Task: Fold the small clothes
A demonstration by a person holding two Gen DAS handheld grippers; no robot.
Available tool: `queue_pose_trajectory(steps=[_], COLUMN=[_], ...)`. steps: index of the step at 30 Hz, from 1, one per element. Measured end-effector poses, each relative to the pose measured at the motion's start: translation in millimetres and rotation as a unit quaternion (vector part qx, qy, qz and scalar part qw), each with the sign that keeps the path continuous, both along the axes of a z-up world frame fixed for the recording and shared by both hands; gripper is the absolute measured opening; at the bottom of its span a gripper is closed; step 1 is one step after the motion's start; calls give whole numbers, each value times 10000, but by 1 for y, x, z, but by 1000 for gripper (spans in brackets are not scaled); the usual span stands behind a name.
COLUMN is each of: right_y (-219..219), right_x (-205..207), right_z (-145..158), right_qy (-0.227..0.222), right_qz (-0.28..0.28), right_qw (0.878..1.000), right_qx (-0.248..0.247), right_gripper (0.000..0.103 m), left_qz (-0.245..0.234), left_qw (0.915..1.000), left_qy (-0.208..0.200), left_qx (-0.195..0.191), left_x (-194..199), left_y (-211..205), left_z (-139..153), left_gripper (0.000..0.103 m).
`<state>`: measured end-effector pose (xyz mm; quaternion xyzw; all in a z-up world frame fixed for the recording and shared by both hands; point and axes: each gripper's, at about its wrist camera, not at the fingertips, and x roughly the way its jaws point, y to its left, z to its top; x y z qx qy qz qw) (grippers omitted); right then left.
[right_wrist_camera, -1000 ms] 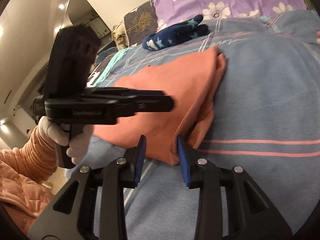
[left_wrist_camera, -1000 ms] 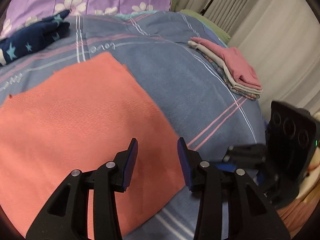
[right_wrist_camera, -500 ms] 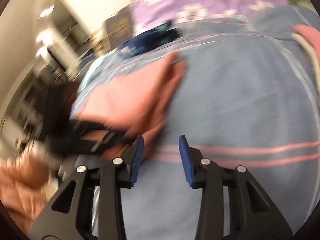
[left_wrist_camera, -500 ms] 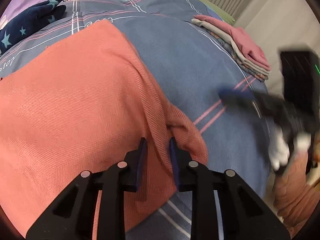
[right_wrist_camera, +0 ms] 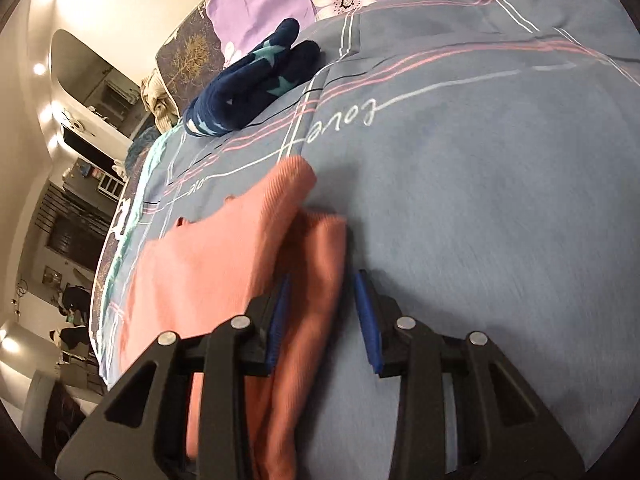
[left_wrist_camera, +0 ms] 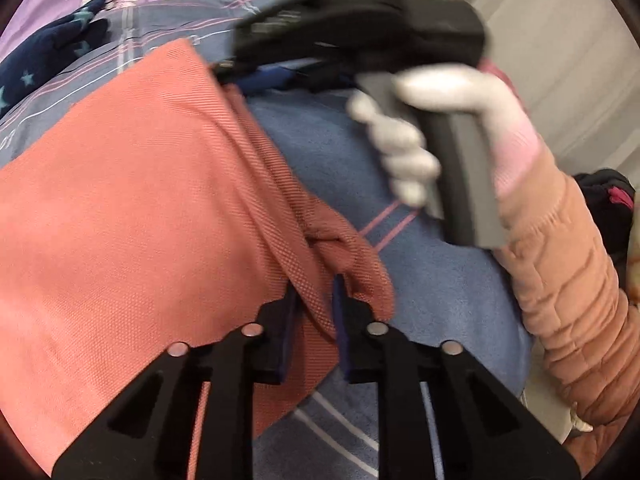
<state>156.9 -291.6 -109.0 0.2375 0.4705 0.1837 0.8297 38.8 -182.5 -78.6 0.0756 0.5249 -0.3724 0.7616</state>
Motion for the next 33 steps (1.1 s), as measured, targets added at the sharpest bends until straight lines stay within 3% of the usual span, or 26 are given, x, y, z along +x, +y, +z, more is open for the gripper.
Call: queue_pose_trajectory(steps=[4, 7, 12, 14, 20, 24, 26, 30, 33], right_y=[1, 7, -8, -13, -24, -24, -18, 1, 14], right_x=[1, 16, 8, -4, -73, -128, -149, -184, -194], right_z=[20, 2, -6, 4, 21, 22, 23, 23, 15], right_qy=[-516, -287, -268, -382, -665, -711, -750, -837, -793], right_qz=[-155, -193, -307, -371, -72, 125, 262, 540, 652], right_qw=[9985, 9984, 9991, 9980, 9956, 9953, 9953, 9949, 9947], right_qx=[16, -448, -80, -343, -659, -651, -553, -183, 71], right_gripper=[3, 3, 7, 14, 15, 15, 15, 25, 36], left_qz=[-323, -374, -426, -319, -72, 157, 230, 388, 551], left_qw=[9990, 9987, 9986, 9994, 9979, 9944, 9930, 9937, 9964], left_qy=[-265, -276, -298, -113, 131, 18, -128, -224, -178], left_qx=[175, 198, 82, -115, -628, -1050, -1152, -1027, -621], left_x=[-7, -6, -8, -2, 10, 14, 13, 3, -1], left_y=[-15, -21, -19, -12, 9, 30, 42, 56, 69], left_z=[0, -2, 0, 1, 6, 25, 35, 34, 14], left_gripper=[10, 10, 10, 10, 11, 13, 19, 22, 23])
